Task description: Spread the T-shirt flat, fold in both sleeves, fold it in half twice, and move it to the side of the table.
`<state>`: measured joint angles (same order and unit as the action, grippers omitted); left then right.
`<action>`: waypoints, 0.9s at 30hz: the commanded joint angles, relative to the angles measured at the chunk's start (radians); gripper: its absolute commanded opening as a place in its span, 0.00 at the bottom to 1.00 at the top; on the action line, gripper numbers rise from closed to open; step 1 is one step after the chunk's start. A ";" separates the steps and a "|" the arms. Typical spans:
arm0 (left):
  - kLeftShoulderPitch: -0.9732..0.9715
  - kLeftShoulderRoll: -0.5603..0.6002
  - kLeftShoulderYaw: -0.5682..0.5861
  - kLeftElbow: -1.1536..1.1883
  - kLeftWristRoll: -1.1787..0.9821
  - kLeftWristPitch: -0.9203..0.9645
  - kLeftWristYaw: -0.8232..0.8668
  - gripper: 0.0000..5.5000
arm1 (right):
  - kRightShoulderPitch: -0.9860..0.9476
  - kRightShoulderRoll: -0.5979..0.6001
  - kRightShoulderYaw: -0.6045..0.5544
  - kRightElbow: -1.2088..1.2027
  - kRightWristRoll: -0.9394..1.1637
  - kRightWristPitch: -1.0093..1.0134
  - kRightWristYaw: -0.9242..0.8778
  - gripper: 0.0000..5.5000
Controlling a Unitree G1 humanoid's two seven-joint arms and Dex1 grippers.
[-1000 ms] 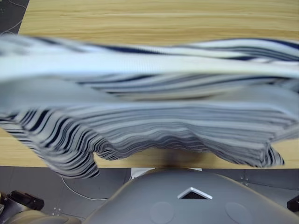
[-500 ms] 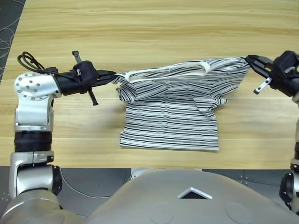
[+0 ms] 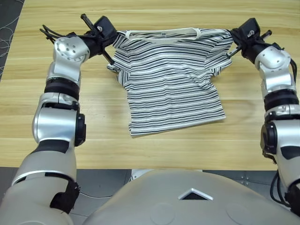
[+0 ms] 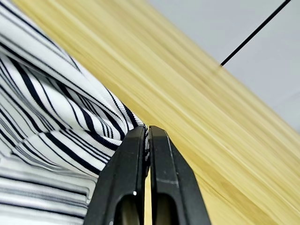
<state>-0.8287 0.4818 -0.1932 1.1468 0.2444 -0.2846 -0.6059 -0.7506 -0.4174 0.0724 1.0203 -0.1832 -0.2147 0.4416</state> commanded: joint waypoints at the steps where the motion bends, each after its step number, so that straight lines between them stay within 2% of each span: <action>1: -0.067 -0.030 -0.035 0.119 0.064 0.045 0.077 0.02 | -0.118 0.034 0.035 0.151 -0.048 0.006 -0.055 0.02; 4: -0.092 -0.054 -0.038 0.169 0.087 0.099 0.164 0.02 | -0.163 0.061 0.046 0.234 -0.072 0.017 -0.137 0.02; 9: -0.120 -0.053 -0.008 0.194 0.094 0.149 0.371 0.16 | -0.189 0.084 0.035 0.281 -0.076 0.012 -0.229 0.18; 12: -0.136 -0.040 0.041 0.198 0.064 0.164 0.473 0.17 | -0.193 0.089 0.018 0.293 -0.067 0.013 -0.289 0.26; 16: -0.143 -0.041 0.083 0.198 0.047 0.156 0.528 0.17 | -0.194 0.090 -0.020 0.294 -0.042 -0.022 -0.345 0.27; 17: -0.143 -0.047 0.091 0.196 0.040 0.147 0.510 0.17 | -0.193 0.092 -0.031 0.289 -0.031 -0.044 -0.329 0.27; 19: -0.131 -0.075 0.111 0.181 0.004 0.094 0.383 0.17 | -0.171 0.107 -0.055 0.261 0.019 -0.125 -0.166 0.27; 22: -0.105 -0.117 0.148 0.150 -0.075 0.011 0.133 0.17 | -0.091 0.131 -0.075 0.170 0.141 -0.236 0.223 0.27; 25: -0.063 -0.169 0.148 0.111 -0.146 -0.019 -0.202 0.17 | 0.034 0.143 -0.019 0.021 0.233 -0.216 0.601 0.27; 27: -0.040 -0.190 0.115 0.098 -0.146 -0.015 -0.327 0.17 | 0.083 0.134 0.029 -0.030 0.214 -0.193 0.680 0.27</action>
<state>-0.9129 0.3195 -0.0537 1.2773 0.1084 -0.2891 -0.7681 -0.7323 -0.2798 0.0466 1.0727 0.0262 -0.4301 0.9856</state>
